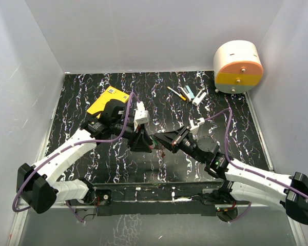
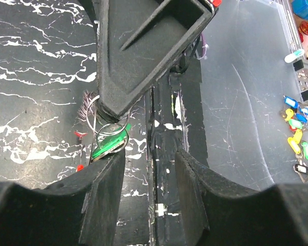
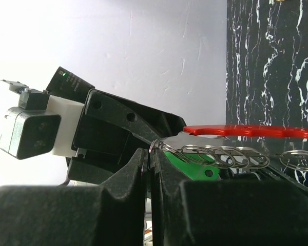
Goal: Put the keys on the keyring
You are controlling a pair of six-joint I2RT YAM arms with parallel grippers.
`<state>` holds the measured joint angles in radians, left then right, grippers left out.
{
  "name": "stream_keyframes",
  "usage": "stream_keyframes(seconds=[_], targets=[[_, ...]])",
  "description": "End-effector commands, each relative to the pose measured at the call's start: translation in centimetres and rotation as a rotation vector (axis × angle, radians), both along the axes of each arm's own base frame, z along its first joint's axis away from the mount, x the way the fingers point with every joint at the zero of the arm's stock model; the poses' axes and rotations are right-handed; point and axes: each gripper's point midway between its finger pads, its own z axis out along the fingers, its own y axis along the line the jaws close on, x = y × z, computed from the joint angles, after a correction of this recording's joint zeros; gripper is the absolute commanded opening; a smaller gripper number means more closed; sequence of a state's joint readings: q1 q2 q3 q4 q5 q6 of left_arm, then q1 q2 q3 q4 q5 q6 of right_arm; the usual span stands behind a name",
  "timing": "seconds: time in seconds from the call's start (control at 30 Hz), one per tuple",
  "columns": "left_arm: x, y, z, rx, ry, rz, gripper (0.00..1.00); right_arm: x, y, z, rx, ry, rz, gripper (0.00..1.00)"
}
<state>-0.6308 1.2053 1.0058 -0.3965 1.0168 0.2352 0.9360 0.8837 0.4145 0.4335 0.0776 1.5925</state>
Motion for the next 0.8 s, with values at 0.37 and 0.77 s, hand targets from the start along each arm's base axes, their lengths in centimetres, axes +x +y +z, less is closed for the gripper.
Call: stream_keyframes(seconds=[0.37,0.77], targets=[[0.1,-0.1,0.9,-0.051,-0.095,-0.029,0.33,-1.3,0.3,3.6,0.138,-0.065,0.059,0.08],[1.2,-0.2,1.5,-0.046,-0.159,0.010,0.41,-2.1,-0.2,2.2,0.105,-0.020,0.070,0.08]])
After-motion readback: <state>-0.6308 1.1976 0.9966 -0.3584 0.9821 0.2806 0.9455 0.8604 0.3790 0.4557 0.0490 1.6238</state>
